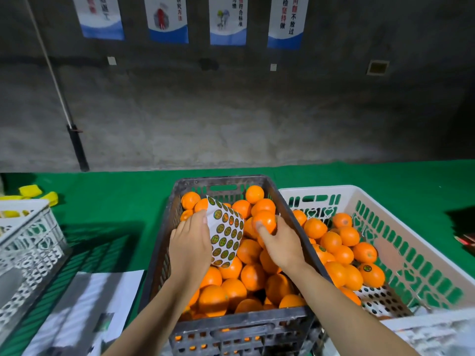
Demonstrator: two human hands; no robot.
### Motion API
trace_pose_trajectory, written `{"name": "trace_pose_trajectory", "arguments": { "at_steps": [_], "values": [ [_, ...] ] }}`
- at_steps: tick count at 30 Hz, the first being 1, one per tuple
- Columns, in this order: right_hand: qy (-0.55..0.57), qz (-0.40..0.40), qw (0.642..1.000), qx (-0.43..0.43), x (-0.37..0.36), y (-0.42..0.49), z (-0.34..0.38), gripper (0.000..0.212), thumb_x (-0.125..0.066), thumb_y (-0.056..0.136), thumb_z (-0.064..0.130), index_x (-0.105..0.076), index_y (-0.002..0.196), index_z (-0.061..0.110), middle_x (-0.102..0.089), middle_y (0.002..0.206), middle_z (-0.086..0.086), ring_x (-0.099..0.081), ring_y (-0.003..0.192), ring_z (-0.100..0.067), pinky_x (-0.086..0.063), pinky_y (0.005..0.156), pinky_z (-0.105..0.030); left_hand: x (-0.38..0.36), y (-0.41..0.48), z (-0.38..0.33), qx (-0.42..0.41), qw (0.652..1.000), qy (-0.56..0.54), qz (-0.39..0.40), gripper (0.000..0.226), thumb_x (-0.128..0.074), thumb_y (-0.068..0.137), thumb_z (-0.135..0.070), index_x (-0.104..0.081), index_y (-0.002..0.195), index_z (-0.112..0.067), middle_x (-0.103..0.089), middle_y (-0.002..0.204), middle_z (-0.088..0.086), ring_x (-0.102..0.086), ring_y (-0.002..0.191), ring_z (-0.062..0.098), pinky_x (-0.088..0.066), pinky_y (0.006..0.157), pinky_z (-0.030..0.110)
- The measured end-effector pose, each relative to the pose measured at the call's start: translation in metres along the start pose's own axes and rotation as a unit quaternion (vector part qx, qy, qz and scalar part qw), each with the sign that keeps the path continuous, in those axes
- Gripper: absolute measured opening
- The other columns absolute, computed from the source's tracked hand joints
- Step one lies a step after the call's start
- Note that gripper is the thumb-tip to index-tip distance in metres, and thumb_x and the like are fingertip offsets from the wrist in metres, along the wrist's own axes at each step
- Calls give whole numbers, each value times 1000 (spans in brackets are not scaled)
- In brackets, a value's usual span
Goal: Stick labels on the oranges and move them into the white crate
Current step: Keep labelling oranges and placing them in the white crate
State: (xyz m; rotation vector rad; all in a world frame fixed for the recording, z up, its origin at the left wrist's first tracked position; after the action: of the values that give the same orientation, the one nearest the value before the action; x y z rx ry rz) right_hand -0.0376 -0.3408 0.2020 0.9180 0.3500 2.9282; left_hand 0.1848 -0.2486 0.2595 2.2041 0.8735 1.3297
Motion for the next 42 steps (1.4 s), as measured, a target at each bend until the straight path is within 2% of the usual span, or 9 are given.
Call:
{"name": "trace_pose_trajectory", "arguments": {
  "at_steps": [4, 8, 14, 18, 25, 28, 32, 35, 42],
  "values": [
    [108, -94, 990, 12, 16, 0, 4, 52, -48, 89, 72, -49, 126, 36, -63, 118, 12, -60, 111, -10, -51, 94, -34, -2, -2, -2, -5, 1000, 8, 12, 33, -33, 98, -19, -64, 104, -9, -67, 84, 9, -60, 79, 35, -44, 70, 42],
    [84, -214, 973, -6, 39, -2, 3, 67, -50, 96, 57, -38, 148, 15, -50, 138, -6, -53, 123, -24, -51, 93, -36, -3, -3, -5, -19, 1000, 9, 17, 47, -25, 99, -27, -67, 104, -7, -68, 82, 10, -61, 78, 36, -45, 69, 44],
    [-144, -333, 932, -21, 64, -13, 14, 56, -60, 97, 38, -45, 140, 5, -56, 123, -23, -53, 113, -41, -45, 89, -55, -5, -4, -6, -29, 999, 9, 27, 36, -36, 97, -20, -69, 106, -8, -70, 84, 8, -62, 79, 35, -46, 70, 43],
    [-216, -270, 929, -128, 57, -4, -2, 62, -70, 90, 11, -41, 144, 11, -47, 131, -27, -49, 115, -47, -41, 91, -59, -4, -5, -13, -61, 998, 17, 19, 24, -47, 94, -10, -70, 101, -8, -67, 75, 5, -60, 70, 32, -46, 64, 43],
    [-206, -240, 932, -179, 54, 2, -11, 78, -68, 91, 25, -27, 151, -3, -33, 153, -24, -29, 143, -41, -26, 110, -66, -13, -6, -11, -63, 996, 13, 57, 16, -56, 96, -8, -69, 106, -8, -68, 77, 6, -61, 73, 31, -45, 66, 41],
    [-256, -225, 936, -83, 47, -4, 4, 77, -70, 86, 26, -34, 149, -1, -34, 154, -22, -26, 146, -39, -18, 114, -63, -16, -7, -11, -69, 996, 10, 62, 12, -56, 96, -7, -67, 98, -10, -64, 72, 3, -58, 69, 29, -42, 65, 39],
    [-233, -143, 952, 140, 23, -12, 32, 48, -63, 89, 19, -55, 134, 6, -52, 139, -15, -46, 131, -35, -37, 107, -50, -23, -8, -7, -53, 994, 2, 93, 12, -50, 98, -12, -61, 93, -14, -59, 75, 1, -54, 76, 27, -37, 70, 38],
    [-217, -53, 942, 251, 1, -21, 53, 33, -50, 99, 29, -62, 125, 12, -60, 127, -5, -55, 117, -28, -45, 95, -44, -25, -10, -8, -56, 992, -2, 108, 16, -48, 97, -13, -50, 82, -19, -52, 75, -3, -52, 79, 25, -33, 72, 37],
    [-239, 74, 906, 341, -38, -42, 72, 59, -34, 106, 47, -33, 154, 13, -64, 120, -3, -59, 104, -23, -46, 89, -40, -30, -13, -9, -73, 987, 4, 146, 14, -50, 95, -16, -51, 83, -23, -52, 79, -10, -50, 87, 18, -25, 73, 32]
  ]
}}
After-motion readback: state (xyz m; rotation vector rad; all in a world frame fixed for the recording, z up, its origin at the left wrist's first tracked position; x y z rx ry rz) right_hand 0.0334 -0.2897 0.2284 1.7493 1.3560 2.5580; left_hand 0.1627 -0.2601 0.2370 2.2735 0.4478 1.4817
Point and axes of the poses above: each hand's wrist, its own y-axis towards the middle knuckle, its own x-axis out of the back of the hand, z = x × y, the point moved 8 cm from there along y, towards the middle knuckle
